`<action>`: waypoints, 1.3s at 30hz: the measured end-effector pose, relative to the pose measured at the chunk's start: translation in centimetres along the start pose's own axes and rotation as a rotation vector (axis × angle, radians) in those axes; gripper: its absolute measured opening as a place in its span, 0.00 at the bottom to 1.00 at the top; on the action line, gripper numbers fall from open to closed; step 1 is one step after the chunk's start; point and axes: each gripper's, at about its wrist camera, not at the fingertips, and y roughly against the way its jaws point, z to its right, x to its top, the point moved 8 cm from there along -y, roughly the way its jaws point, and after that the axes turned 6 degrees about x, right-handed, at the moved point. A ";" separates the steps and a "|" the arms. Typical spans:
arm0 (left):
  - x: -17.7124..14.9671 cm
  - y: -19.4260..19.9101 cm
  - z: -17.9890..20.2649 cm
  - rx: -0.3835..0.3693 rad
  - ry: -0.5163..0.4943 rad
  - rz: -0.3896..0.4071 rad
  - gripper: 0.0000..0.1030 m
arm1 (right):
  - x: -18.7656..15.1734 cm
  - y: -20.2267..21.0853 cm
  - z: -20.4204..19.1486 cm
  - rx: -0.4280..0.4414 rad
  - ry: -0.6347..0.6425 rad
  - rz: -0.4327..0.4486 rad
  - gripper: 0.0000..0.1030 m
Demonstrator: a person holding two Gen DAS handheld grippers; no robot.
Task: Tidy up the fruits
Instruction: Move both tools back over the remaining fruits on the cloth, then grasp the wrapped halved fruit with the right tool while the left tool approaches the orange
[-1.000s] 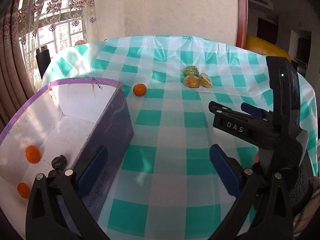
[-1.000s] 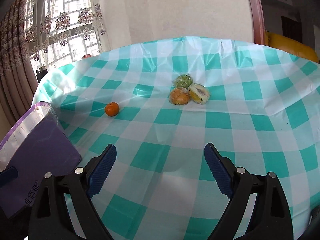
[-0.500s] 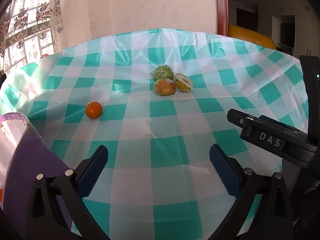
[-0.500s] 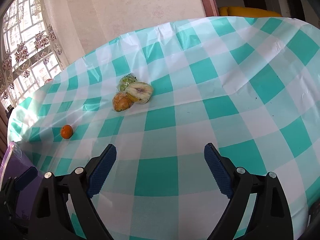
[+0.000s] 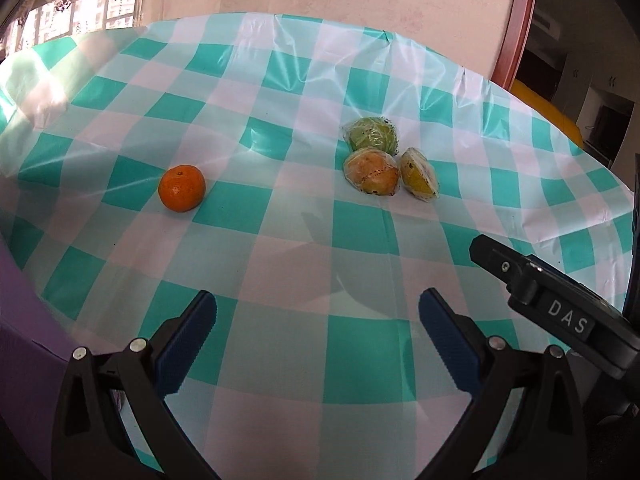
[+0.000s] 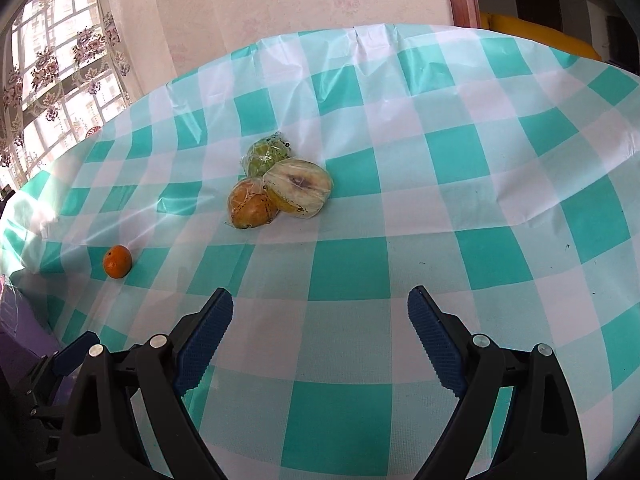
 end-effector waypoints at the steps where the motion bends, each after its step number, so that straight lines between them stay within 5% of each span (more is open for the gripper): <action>1: 0.3 -0.4 -0.3 0.003 0.019 -0.007 0.98 | 0.4 -0.6 0.1 0.004 -0.004 -0.005 0.84; 11: 2.7 -2.3 -3.3 0.125 0.158 0.016 0.98 | 4.4 -5.9 0.2 0.039 -0.015 -0.041 0.84; 23: 4.7 -3.2 -4.9 0.162 0.255 0.057 0.98 | 6.8 -11.0 -0.1 0.119 -0.097 -0.113 0.84; 25: 4.8 -3.2 -5.9 0.154 0.311 0.060 0.98 | 6.8 -11.0 -0.7 0.145 -0.082 -0.107 0.66; 27: 5.0 -3.6 -6.7 0.156 0.351 0.047 0.98 | 6.7 -10.8 -0.4 0.161 -0.106 -0.098 0.61; 39: 6.2 -5.5 -10.2 0.263 0.475 0.031 0.98 | 6.7 -10.1 0.7 0.196 -0.172 -0.069 0.59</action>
